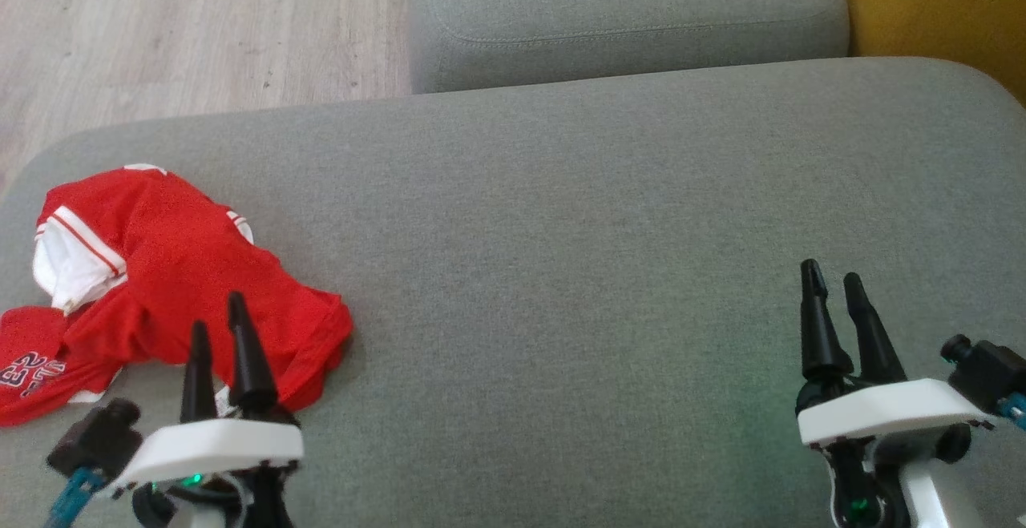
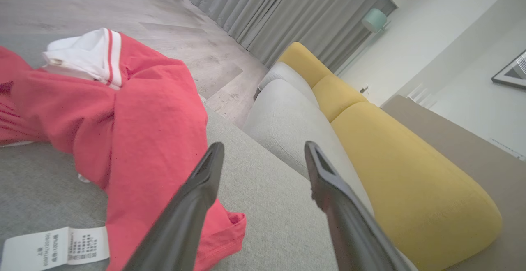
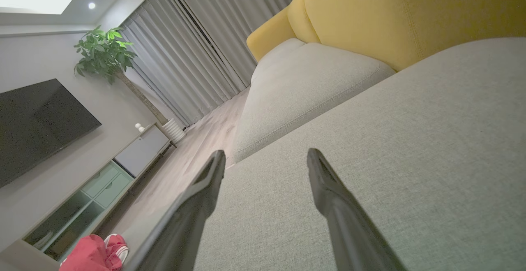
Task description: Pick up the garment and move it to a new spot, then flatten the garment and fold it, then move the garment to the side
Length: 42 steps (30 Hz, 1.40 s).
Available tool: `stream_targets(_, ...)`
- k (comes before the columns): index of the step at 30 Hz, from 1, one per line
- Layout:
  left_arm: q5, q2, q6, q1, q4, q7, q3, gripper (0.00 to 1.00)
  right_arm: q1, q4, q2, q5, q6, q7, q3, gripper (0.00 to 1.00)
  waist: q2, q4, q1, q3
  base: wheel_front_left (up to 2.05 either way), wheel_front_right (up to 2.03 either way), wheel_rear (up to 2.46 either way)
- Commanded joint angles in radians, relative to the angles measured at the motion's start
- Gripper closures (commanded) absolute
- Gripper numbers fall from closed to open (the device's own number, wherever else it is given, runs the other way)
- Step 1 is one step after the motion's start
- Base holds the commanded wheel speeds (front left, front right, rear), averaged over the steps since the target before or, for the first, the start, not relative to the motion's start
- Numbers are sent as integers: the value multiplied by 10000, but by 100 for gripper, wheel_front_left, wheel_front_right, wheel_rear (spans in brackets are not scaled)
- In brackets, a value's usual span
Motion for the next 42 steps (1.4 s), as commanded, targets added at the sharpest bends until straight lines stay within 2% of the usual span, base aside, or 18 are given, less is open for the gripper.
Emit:
stream_targets(1, 613, 93, 91, -438, -385, -154, -48, 0, -484, -401, -71, -561, -4, -162, 233, 0, 0, -19, -1, -4, 0, 0, 0)
stream_targets(19, 3273, 517, 586, -497, 87, -652, -1105, 0, -365, -575, -82, -3110, -5, -663, 609, 0, 0, -46, -1, -28, 0, 0, 0)
stream_targets(23, 3484, 552, 439, -512, -72, -770, -1342, 0, -363, -642, -84, -3528, -5, -781, 590, 0, 0, -61, -1, -15, 0, 0, 0)
stream_targets(31, 4676, 763, 512, -562, 49, -1004, -1854, 0, -342, -709, -89, -4419, -6, -1017, 676, 0, 0, -67, -1, 0, 0, 0, 0)
stream_targets(42, 5998, 962, 957, -663, 356, -1327, -2480, 0, -402, -873, -96, -6024, -6, -1342, 997, 0, 0, -103, -1, -11, 0, 0, 0)
